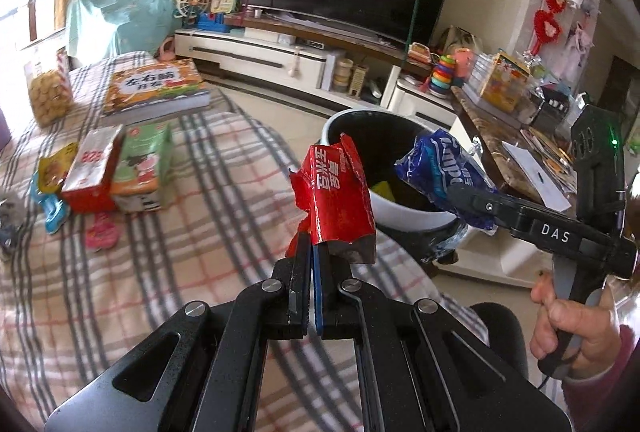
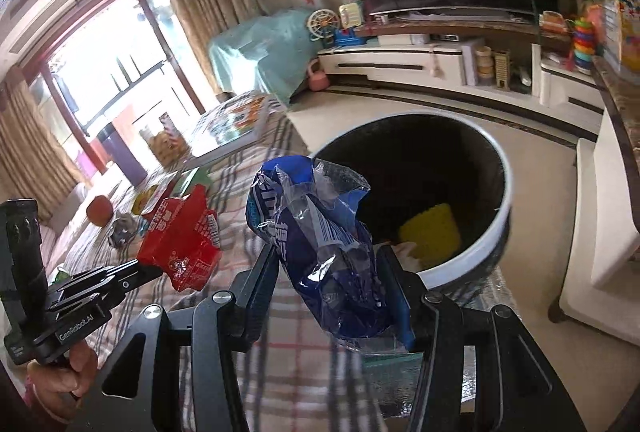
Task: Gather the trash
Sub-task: 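Carry the red bag and blue bag in both grippers over the trash bin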
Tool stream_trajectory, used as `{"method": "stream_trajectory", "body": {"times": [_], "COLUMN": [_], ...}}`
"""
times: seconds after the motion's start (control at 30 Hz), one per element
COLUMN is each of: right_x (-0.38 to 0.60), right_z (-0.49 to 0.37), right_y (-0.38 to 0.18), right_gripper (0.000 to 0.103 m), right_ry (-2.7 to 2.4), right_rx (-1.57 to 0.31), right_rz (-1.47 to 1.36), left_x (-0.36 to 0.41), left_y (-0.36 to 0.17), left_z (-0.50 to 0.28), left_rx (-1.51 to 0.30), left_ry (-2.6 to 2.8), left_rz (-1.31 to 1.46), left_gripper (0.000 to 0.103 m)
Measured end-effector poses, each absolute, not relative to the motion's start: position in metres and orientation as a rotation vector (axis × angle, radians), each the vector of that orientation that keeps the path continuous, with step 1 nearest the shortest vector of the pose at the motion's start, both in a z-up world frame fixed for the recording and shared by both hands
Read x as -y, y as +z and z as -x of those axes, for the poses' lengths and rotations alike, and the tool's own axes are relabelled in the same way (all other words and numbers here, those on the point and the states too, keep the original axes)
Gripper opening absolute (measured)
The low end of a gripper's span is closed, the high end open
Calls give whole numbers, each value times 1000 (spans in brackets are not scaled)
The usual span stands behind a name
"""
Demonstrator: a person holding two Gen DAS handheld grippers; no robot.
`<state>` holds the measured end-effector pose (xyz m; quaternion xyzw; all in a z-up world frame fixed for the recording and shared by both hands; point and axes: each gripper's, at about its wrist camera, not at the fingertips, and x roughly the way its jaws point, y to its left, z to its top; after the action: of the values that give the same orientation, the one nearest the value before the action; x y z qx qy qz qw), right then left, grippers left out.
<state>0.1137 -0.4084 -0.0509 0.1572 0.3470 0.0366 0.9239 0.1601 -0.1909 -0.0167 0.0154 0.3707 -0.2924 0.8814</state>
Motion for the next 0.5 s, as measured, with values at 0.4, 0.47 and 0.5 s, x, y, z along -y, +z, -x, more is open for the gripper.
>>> {"method": "stream_trajectory", "body": {"times": [0.4, 0.47, 0.5], "right_x": [437, 442, 444], "right_z": [-121, -123, -124], "right_y": [-53, -54, -54], "right_gripper": [52, 52, 52], "right_ry": [18, 11, 7], "right_rx": [-707, -706, -706], "right_rz": [-354, -362, -364], "left_x": [230, 234, 238], "left_y": [-10, -10, -11], "left_z": [-175, -177, -179], "left_rx": [-764, -764, -765], "left_ry": [-642, -645, -648], "left_rz": [-83, -91, -96], "left_gripper": [1, 1, 1]}}
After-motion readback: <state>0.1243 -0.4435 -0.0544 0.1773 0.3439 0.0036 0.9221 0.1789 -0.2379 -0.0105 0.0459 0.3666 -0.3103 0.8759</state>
